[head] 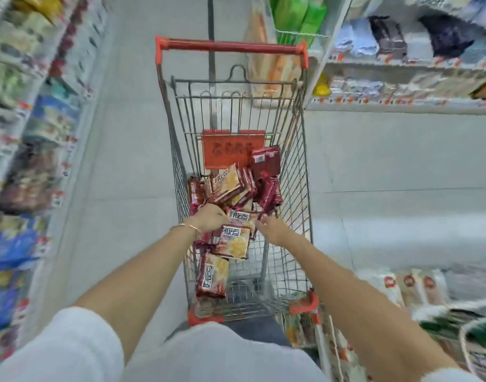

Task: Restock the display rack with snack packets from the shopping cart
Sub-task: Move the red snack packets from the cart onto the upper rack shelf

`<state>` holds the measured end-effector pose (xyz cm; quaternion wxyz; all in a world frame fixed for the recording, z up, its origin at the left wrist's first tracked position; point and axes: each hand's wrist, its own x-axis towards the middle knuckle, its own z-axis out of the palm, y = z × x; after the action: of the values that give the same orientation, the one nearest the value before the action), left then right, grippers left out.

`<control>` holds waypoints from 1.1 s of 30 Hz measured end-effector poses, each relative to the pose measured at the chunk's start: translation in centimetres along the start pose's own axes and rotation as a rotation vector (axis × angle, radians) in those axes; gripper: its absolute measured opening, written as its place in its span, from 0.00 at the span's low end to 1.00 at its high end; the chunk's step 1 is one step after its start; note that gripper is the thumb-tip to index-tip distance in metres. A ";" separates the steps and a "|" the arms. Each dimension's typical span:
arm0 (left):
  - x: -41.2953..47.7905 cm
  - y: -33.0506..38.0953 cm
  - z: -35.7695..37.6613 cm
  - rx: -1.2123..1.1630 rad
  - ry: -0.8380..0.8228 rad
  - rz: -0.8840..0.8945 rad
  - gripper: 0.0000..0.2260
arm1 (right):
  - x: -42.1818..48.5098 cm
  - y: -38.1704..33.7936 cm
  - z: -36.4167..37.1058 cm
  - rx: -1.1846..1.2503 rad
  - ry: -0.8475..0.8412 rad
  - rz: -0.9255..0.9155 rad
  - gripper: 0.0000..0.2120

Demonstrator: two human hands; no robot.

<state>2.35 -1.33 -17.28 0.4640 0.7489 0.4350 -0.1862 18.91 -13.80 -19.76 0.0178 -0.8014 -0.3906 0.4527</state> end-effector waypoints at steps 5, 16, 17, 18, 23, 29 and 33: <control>4.0 -2.4 2.4 -0.328 0.128 -0.213 0.07 | 6.0 0.2 -0.8 0.070 0.014 0.025 0.20; 6.7 -4.6 1.1 -0.719 0.140 -0.381 0.13 | 20.3 -7.1 0.8 -0.013 0.375 0.174 0.22; 6.8 -4.7 0.9 -0.727 0.142 -0.391 0.13 | 20.3 -7.0 1.1 -0.074 0.390 0.162 0.19; 6.9 -4.9 0.6 -0.719 0.142 -0.400 0.12 | 20.3 -6.6 1.5 -0.081 0.396 0.146 0.15; 8.5 -5.7 0.6 -0.799 0.124 -0.416 0.15 | 17.3 -2.2 1.0 0.518 0.373 0.145 0.10; 10.4 -5.1 2.2 -1.228 0.073 -0.483 0.39 | 13.0 1.3 -1.7 0.584 -0.142 0.000 0.16; 9.3 -4.4 2.6 -1.358 0.216 -0.524 0.29 | 16.3 -0.3 -2.9 0.598 0.183 0.065 0.25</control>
<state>4.20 1.77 -27.29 0.7204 0.1822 0.6625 0.0944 25.53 -2.19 -29.58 0.2735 -0.8100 -0.2111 0.4739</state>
